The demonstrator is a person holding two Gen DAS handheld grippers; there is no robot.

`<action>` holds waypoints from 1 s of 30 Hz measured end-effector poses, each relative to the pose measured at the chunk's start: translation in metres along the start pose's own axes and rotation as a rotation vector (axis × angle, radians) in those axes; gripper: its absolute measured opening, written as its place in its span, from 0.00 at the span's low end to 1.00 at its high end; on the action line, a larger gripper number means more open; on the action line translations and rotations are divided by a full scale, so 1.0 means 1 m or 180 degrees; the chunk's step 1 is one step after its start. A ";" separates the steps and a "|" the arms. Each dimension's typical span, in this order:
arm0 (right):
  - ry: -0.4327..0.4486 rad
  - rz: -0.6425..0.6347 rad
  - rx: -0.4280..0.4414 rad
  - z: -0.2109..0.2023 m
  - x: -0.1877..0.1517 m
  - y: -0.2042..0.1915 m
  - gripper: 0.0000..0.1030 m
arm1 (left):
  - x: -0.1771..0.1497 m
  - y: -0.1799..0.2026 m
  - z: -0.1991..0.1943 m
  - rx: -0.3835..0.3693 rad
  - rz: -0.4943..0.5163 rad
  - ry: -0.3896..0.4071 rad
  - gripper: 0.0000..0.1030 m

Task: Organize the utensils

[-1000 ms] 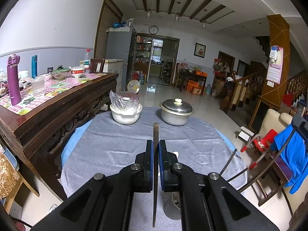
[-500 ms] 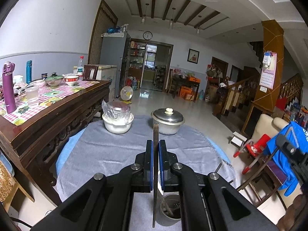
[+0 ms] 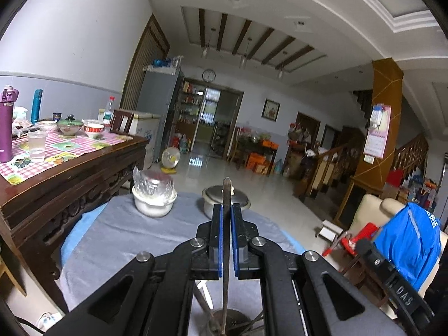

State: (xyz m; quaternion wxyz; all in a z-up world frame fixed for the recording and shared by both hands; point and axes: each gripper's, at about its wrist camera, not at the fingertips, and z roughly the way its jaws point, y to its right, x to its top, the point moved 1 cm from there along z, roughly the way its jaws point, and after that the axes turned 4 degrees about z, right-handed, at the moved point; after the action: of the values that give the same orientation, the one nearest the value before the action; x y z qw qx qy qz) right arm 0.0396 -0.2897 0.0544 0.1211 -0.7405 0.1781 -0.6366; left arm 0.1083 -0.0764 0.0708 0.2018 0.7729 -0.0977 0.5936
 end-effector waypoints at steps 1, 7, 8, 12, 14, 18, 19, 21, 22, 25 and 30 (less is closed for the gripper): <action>-0.0025 0.0002 0.0000 0.002 -0.002 0.000 0.06 | -0.003 0.001 0.001 -0.0025 -0.0015 0.0026 0.05; -0.0091 -0.0022 -0.0025 0.008 -0.009 0.002 0.06 | -0.017 0.001 0.011 0.0003 -0.0022 0.0007 0.05; -0.0090 -0.0029 -0.0033 0.008 -0.009 0.003 0.06 | -0.019 0.001 0.014 0.0001 -0.0028 -0.0017 0.05; -0.0107 -0.0043 -0.0043 0.011 -0.011 0.003 0.06 | -0.023 0.005 0.019 0.0045 0.0001 -0.0082 0.05; -0.0111 -0.0047 -0.0047 0.011 -0.011 0.003 0.06 | -0.025 0.006 0.021 0.0064 0.0034 -0.0103 0.05; -0.0131 -0.0039 -0.0047 0.012 -0.013 0.002 0.06 | -0.027 0.008 0.024 0.0087 0.0057 -0.0159 0.05; -0.0137 -0.0038 -0.0046 0.012 -0.013 0.002 0.06 | -0.028 0.008 0.023 0.0096 0.0060 -0.0175 0.05; -0.0144 -0.0040 -0.0045 0.013 -0.013 0.002 0.06 | -0.029 0.009 0.024 0.0111 0.0069 -0.0190 0.05; -0.0151 -0.0046 -0.0046 0.013 -0.014 0.002 0.06 | -0.030 0.008 0.025 0.0120 0.0069 -0.0202 0.05; -0.0160 -0.0037 -0.0042 0.014 -0.015 0.003 0.06 | -0.030 0.009 0.025 0.0128 0.0068 -0.0230 0.05; -0.0168 -0.0038 -0.0040 0.014 -0.016 0.003 0.06 | -0.032 0.009 0.025 0.0130 0.0078 -0.0249 0.05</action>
State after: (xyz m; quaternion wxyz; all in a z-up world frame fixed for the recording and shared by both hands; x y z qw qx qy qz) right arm 0.0509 -0.2867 0.0364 0.1173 -0.7588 0.1744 -0.6165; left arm 0.1180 -0.0984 0.0367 0.1747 0.7983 -0.1028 0.5672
